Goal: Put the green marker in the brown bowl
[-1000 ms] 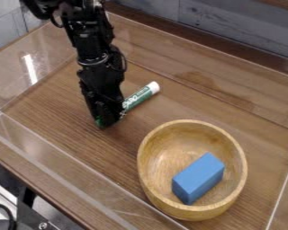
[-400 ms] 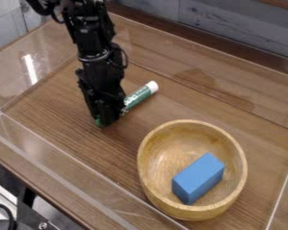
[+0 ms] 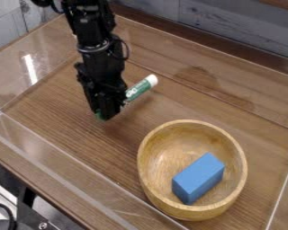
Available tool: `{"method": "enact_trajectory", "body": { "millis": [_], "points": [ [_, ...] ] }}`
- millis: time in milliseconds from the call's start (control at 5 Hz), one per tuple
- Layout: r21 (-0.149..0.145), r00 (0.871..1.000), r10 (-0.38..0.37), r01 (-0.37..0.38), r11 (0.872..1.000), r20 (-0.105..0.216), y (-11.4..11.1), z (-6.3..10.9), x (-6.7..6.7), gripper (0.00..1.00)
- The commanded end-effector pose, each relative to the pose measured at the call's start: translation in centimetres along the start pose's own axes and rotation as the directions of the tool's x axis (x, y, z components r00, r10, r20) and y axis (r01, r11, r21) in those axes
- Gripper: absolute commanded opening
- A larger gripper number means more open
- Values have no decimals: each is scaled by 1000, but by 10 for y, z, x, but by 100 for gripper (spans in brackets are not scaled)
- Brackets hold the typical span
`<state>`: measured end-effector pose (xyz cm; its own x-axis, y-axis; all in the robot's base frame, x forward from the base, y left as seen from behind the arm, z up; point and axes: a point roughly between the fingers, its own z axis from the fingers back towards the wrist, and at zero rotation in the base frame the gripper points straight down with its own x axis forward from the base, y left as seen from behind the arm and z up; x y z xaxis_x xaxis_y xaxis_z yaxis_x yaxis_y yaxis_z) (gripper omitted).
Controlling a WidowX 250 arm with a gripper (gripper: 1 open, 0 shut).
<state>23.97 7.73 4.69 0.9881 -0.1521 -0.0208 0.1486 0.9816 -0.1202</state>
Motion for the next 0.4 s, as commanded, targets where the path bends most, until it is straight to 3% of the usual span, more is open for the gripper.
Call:
{"method": "enact_trajectory", "body": {
  "millis": [0,200],
  "points": [
    [35,998,-8,5,999,65,-2,26,11,0],
    [29,998,-3,1,1000,64,-9,32,10,0]
  ]
}}
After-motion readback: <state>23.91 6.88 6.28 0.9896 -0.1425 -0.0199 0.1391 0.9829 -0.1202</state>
